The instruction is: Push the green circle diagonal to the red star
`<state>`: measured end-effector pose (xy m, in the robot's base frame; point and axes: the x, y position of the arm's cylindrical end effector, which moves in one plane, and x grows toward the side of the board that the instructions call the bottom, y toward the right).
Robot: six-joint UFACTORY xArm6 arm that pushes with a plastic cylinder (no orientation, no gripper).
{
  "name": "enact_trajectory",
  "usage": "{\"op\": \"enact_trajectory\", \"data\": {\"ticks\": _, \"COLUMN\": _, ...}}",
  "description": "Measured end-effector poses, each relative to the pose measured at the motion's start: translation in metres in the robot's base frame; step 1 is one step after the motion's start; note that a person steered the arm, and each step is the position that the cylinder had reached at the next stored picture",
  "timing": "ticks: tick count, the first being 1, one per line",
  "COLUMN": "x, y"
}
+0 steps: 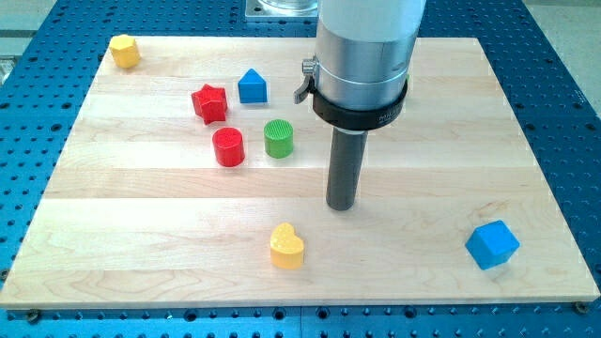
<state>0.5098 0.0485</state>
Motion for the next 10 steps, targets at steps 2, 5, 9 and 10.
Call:
{"op": "enact_trajectory", "data": {"ticks": 2, "x": -0.069, "y": -0.014}}
{"op": "enact_trajectory", "data": {"ticks": 5, "x": -0.100, "y": -0.111}}
{"op": "enact_trajectory", "data": {"ticks": 9, "x": -0.045, "y": -0.148}}
{"op": "enact_trajectory", "data": {"ticks": 10, "x": -0.042, "y": -0.101}}
